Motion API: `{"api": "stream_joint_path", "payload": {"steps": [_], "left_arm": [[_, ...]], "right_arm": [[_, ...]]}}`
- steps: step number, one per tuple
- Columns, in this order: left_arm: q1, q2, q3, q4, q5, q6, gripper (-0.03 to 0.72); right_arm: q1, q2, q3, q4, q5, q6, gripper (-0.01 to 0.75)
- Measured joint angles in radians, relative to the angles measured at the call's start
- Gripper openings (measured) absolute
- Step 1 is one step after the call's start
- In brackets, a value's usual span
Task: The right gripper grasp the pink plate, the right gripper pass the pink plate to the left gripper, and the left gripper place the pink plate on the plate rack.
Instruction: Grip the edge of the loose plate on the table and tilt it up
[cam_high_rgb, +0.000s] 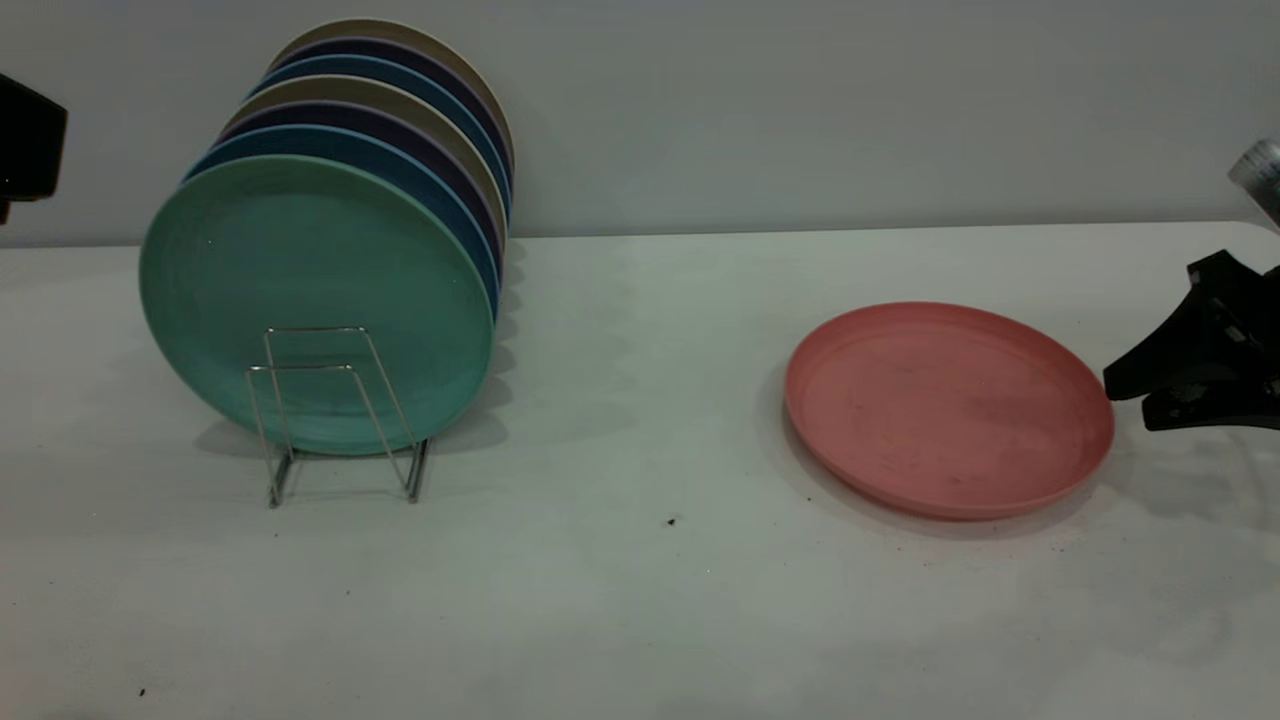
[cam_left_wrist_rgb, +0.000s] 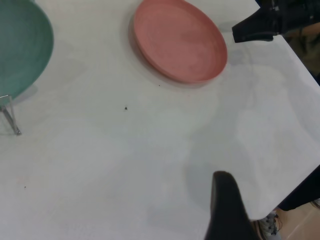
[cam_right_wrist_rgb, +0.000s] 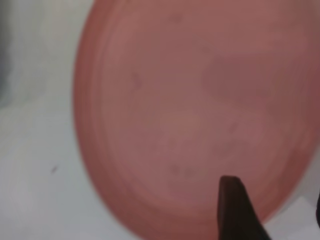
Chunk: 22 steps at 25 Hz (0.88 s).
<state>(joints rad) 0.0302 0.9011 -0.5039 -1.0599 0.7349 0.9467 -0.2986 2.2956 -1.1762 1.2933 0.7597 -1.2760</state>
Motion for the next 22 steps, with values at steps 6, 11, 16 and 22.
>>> {"api": "stream_joint_path", "payload": {"steps": [6,11,16,22], "left_arm": [[0.0,0.0,0.0,0.0,0.004,-0.002,0.476],[0.0,0.0,0.0,0.0,0.005,-0.004,0.476],[0.0,0.0,0.0,-0.001,0.02,-0.004,0.476],[0.0,0.0,0.0,-0.001,0.029,-0.004,0.476]], "right_arm": [[0.021,0.016,-0.003,0.029,-0.055,-0.039,0.366],[0.059,0.032,-0.003,0.075,-0.116,-0.062,0.363],[0.085,0.038,-0.003,0.118,-0.162,-0.093,0.363],[0.106,0.039,-0.003,0.173,-0.193,-0.111,0.336]]}}
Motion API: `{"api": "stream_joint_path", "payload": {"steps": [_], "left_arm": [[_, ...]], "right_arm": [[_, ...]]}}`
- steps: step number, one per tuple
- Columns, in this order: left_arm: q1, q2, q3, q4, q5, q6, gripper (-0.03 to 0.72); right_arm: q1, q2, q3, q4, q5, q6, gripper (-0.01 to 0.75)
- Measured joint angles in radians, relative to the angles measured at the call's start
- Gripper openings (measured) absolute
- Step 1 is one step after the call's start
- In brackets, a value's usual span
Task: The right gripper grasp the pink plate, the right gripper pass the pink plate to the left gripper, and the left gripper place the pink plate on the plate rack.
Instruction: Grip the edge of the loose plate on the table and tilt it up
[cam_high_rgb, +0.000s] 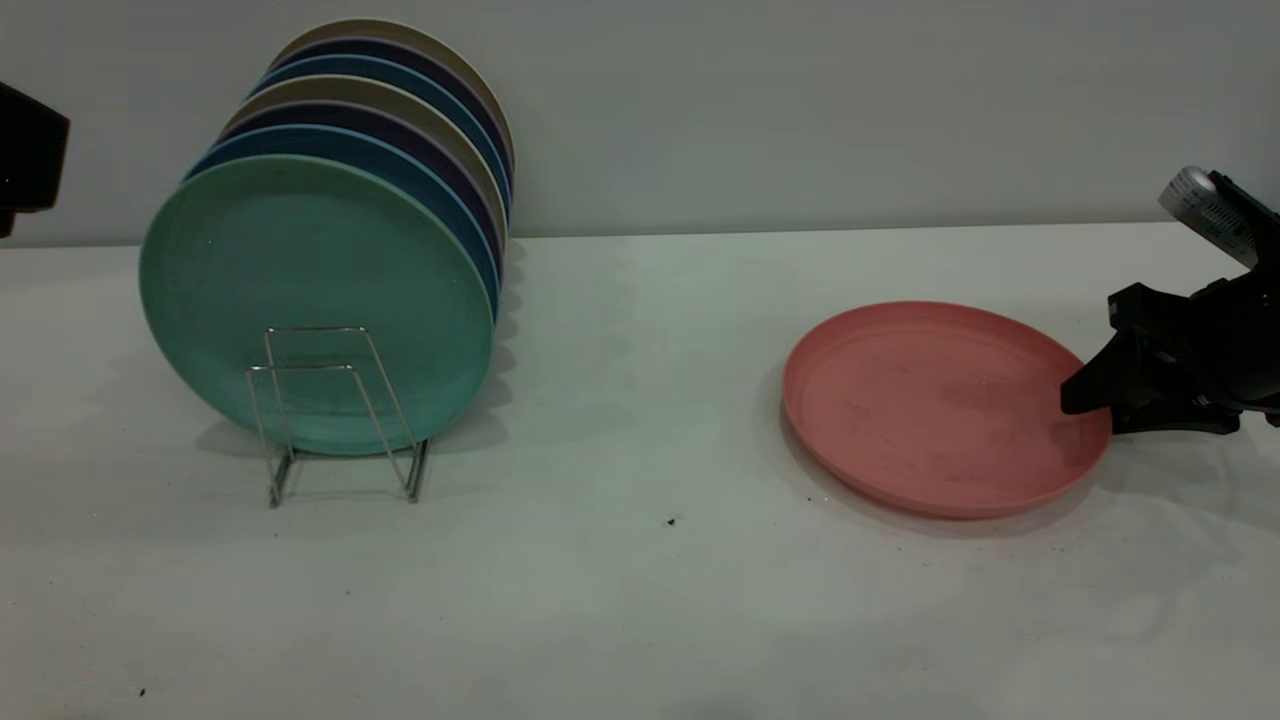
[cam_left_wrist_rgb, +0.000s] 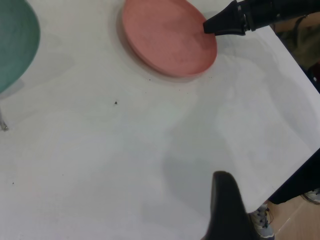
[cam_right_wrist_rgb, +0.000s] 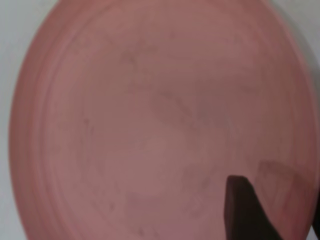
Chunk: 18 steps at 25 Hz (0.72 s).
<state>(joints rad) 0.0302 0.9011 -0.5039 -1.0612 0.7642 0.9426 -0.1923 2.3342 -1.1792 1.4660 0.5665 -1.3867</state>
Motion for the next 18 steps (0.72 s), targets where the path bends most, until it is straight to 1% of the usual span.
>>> {"api": "stream_joint_path", "payload": {"steps": [8,11,14,16,18], "left_arm": [[0.0,0.0,0.0,0.0,0.009,0.0,0.476],[0.0,0.0,0.0,0.0,0.017,0.0,0.476],[0.0,0.0,0.0,0.0,0.022,0.0,0.476],[0.0,0.0,0.0,0.0,0.022,0.0,0.476],[0.0,0.0,0.0,0.0,0.022,-0.011,0.476]], "right_arm": [[0.003,0.038,0.0,0.059,-0.024,-0.002,0.236],[0.003,0.043,-0.002,0.07,-0.022,-0.002,0.169],[0.003,0.047,-0.002,0.071,-0.02,-0.002,0.057],[0.003,0.047,-0.002,0.072,-0.016,0.0,0.02],[0.003,0.047,-0.002,0.07,0.004,0.0,0.014]]}}
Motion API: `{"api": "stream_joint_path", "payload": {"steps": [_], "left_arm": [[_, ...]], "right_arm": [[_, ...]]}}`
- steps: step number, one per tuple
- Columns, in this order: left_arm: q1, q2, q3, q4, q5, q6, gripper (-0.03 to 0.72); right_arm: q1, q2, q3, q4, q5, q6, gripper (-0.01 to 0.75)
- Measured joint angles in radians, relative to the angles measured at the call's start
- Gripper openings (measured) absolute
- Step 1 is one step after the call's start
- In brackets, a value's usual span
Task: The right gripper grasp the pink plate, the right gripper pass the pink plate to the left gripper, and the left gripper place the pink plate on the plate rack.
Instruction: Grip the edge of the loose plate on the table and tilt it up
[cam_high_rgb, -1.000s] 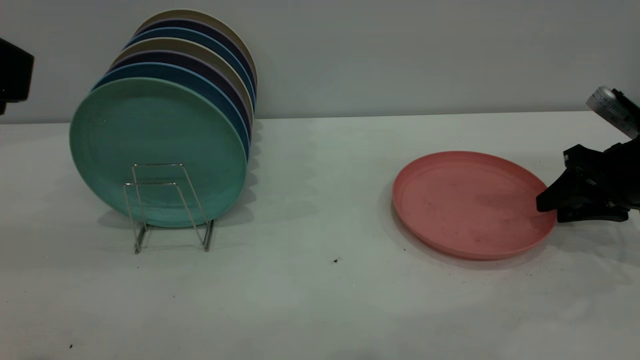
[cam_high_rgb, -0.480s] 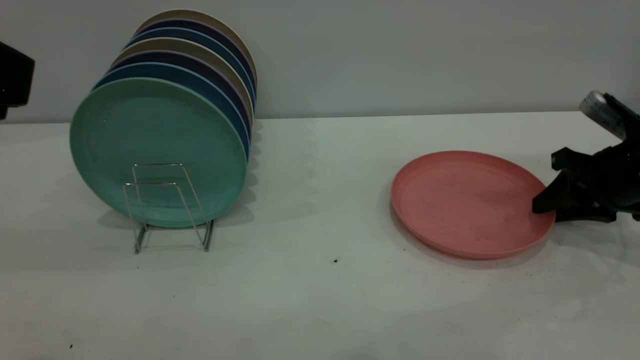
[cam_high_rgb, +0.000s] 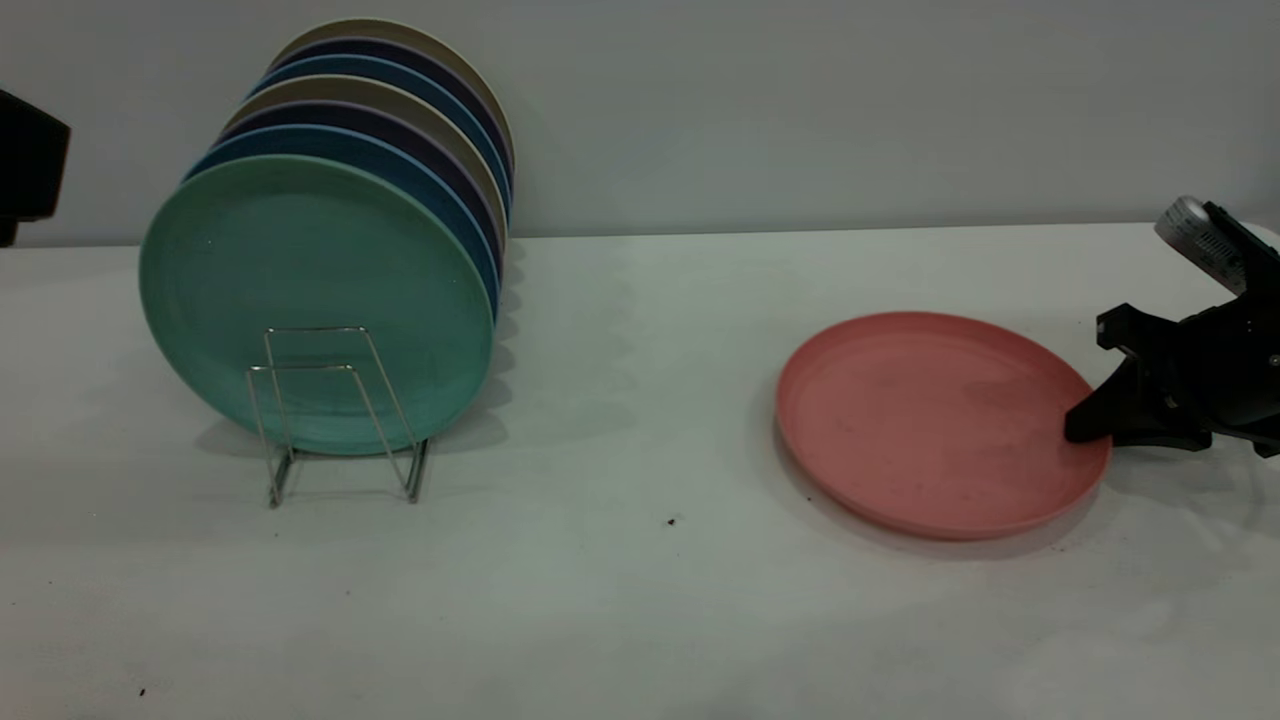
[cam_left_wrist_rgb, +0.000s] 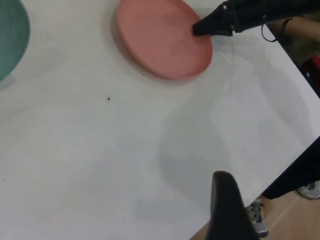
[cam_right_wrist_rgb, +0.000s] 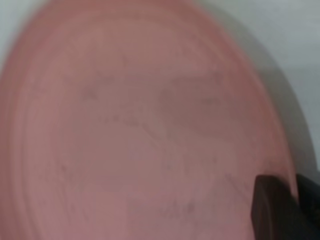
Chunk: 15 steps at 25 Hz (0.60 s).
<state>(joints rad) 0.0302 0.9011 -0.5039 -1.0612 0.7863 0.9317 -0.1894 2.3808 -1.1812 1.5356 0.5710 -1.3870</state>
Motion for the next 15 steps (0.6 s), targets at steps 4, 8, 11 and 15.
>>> {"api": "stream_joint_path", "payload": {"steps": [4,8,11,15], "left_arm": [[0.0,0.002,0.0,0.001,0.005,-0.055,0.476],[0.0,0.045,0.0,0.001,0.015,-0.085,0.476],[0.0,0.124,0.0,-0.009,0.007,-0.079,0.476],[0.0,0.256,0.0,-0.083,-0.003,-0.002,0.476]], "right_arm": [[0.0,0.0,0.0,-0.043,0.081,0.0,0.014],[0.0,-0.034,0.0,-0.146,0.147,0.013,0.014],[0.0,-0.076,0.0,-0.213,0.192,0.042,0.014],[0.0,-0.117,0.0,-0.254,0.252,0.074,0.014]]}}
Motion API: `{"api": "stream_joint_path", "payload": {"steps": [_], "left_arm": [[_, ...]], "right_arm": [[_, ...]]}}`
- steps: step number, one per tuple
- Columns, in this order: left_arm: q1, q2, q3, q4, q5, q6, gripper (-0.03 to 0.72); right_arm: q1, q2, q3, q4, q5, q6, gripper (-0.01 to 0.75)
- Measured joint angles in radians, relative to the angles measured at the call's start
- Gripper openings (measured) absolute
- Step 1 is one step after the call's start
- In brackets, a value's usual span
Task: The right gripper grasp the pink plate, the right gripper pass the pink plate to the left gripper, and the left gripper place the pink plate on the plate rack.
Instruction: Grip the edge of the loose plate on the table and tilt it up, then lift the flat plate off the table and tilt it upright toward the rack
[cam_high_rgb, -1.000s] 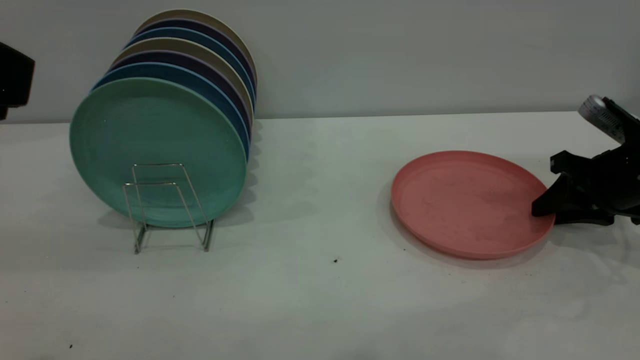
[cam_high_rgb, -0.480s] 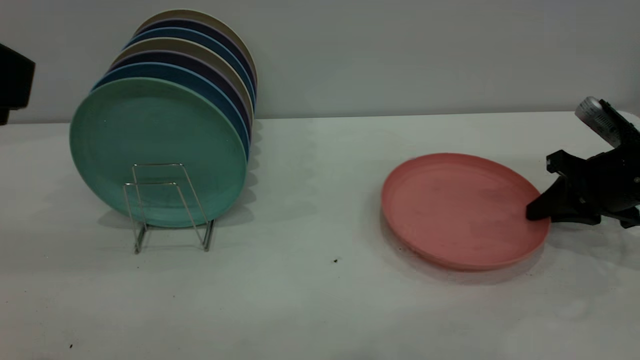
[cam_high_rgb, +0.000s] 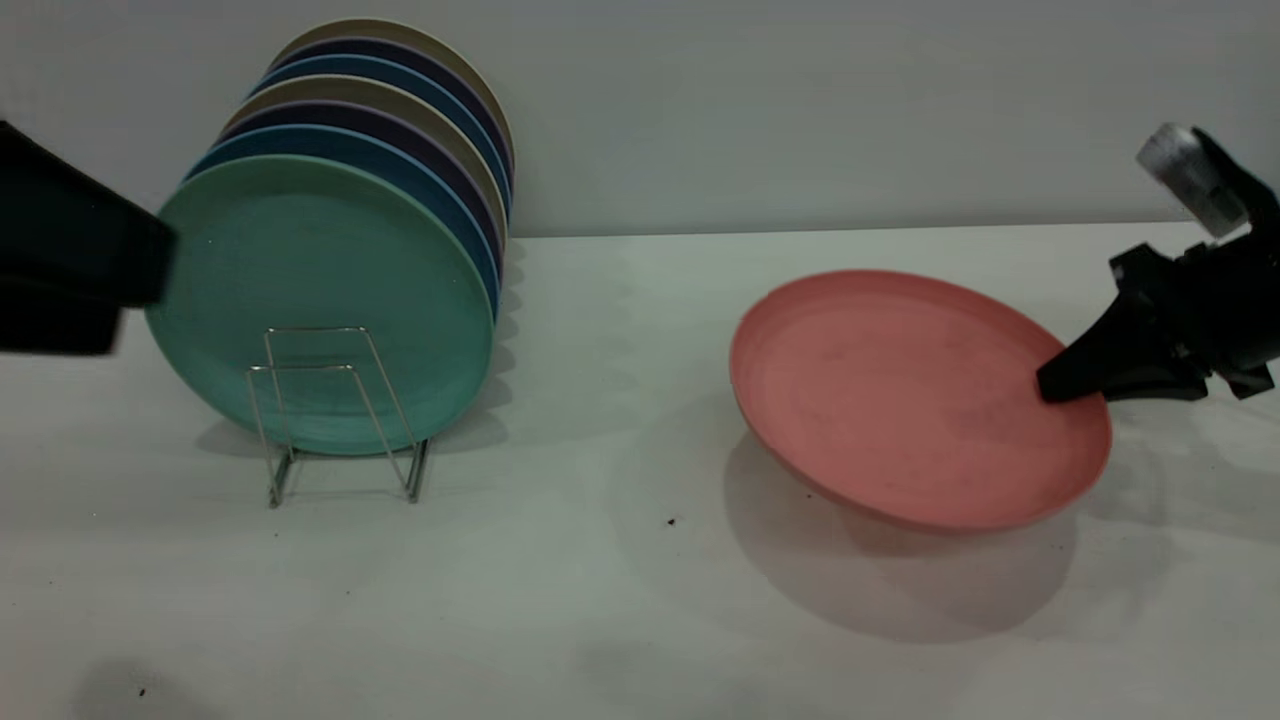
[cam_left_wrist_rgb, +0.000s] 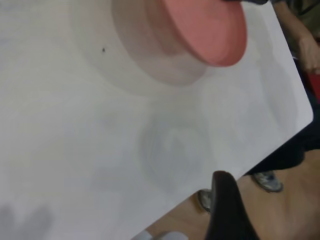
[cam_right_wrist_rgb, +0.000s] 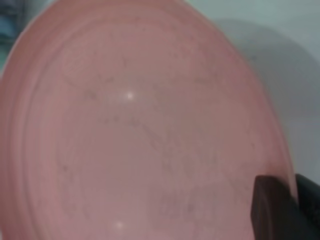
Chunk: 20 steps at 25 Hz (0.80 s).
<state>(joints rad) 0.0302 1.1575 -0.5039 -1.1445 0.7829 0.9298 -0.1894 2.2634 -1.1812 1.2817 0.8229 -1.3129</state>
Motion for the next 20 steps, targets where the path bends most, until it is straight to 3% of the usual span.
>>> {"api": "stream_joint_path", "payload": {"steps": [8,20], "left_arm": [[0.0,0.237,-0.005,-0.215,0.002,0.188,0.476],[0.0,0.334,-0.033,-0.27,-0.006,0.217,0.476]], "right_arm": [[0.083,-0.039,0.0,-0.006,0.059,0.017,0.014],[0.264,-0.092,0.0,0.002,0.109,0.06,0.014]]}}
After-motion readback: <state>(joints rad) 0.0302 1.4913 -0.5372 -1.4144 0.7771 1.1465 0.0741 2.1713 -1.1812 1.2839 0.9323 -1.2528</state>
